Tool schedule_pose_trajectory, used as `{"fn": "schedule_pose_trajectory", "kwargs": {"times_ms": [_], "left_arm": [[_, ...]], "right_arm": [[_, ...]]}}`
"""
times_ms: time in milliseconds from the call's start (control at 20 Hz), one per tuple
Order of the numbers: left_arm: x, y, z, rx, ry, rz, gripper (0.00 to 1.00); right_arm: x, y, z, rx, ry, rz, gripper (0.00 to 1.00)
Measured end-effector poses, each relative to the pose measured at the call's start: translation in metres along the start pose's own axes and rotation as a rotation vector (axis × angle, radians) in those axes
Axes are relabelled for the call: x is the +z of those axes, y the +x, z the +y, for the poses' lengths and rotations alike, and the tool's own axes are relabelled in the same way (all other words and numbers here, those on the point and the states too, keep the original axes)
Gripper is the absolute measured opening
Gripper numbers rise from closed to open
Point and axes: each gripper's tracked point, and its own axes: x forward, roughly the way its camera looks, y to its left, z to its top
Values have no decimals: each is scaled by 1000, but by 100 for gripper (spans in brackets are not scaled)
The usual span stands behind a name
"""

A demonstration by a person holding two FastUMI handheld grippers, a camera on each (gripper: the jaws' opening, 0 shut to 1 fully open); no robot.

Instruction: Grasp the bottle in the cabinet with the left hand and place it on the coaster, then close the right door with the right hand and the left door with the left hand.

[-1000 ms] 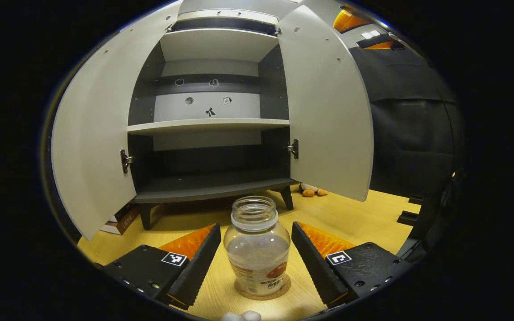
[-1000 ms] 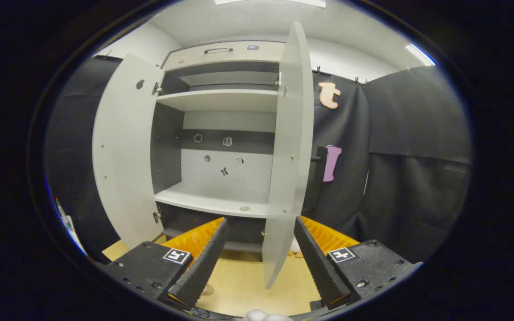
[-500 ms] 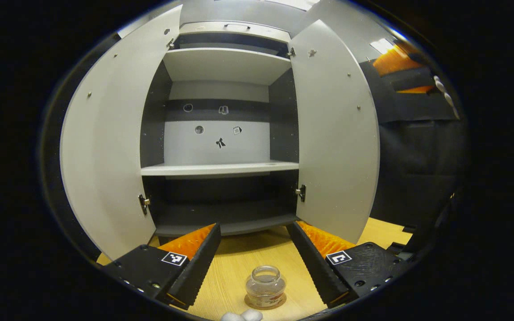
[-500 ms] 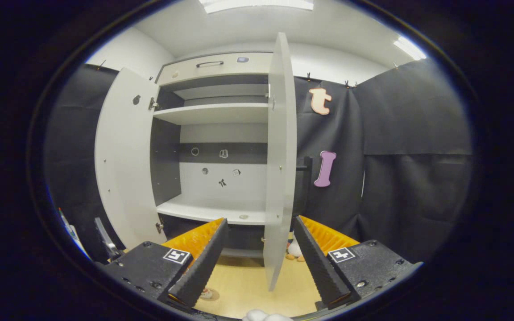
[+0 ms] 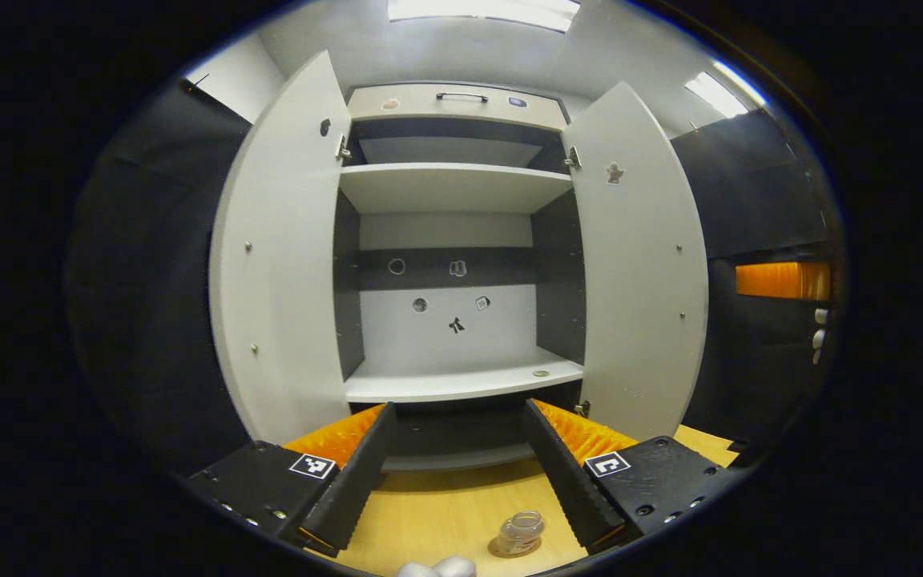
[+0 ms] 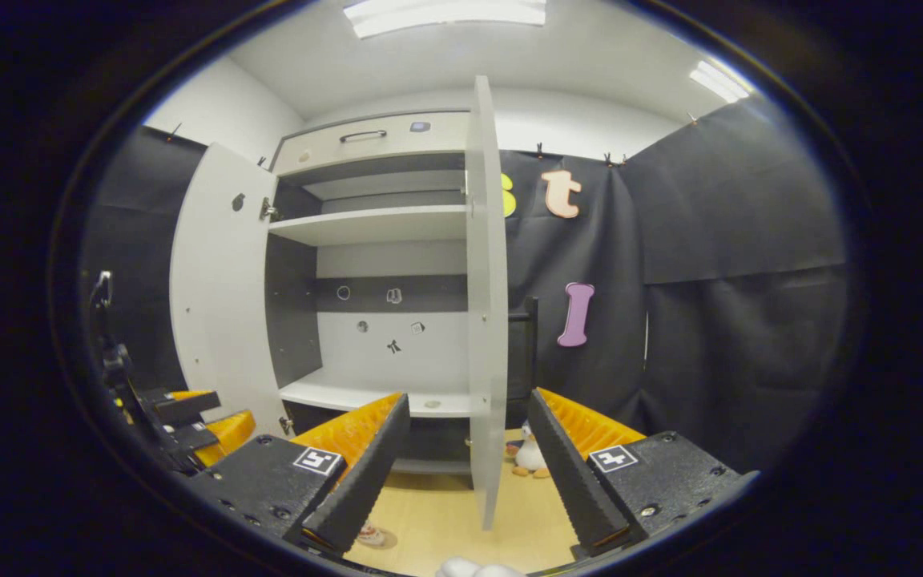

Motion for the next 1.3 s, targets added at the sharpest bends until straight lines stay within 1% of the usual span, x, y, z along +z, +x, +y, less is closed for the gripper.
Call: {"fn": "schedule_pose_trajectory", "kwargs": {"times_ms": [150,300,450,550,600,650,700,750,800,1050,1200,1250,1300], "left_arm": [[16,-26,30,76,21,-10,97],[15,-45,43,117,28,11,97],[18,-60,51,143,39,9,97],[17,-65,52,147,42,15,97],[16,-67,50,144,37,21,97],[15,-67,49,145,32,26,97],[15,-67,48,145,28,30,97],[15,-68,46,146,24,33,97],[16,-68,44,149,22,33,97],[19,-62,35,193,18,50,97],[20,-58,25,216,11,58,97],[20,-57,24,227,10,61,96],[20,-55,22,239,7,62,96]], "right_arm": [[-7,-1,-7,-16,9,5,97],[-17,-3,-11,-31,18,24,98],[-15,-3,-21,-53,6,23,97],[-8,1,-36,-74,-3,11,98],[-6,5,-46,-84,-11,13,94],[-3,11,-57,-98,-19,9,94],[-1,18,-72,-121,-32,10,97],[3,26,-87,-141,-42,3,94],[5,35,-100,-155,-44,5,98],[10,83,-136,-138,-10,35,98],[15,111,-132,-61,-19,49,98],[15,121,-130,-36,-25,52,97],[19,124,-126,-12,-32,47,98]]}}
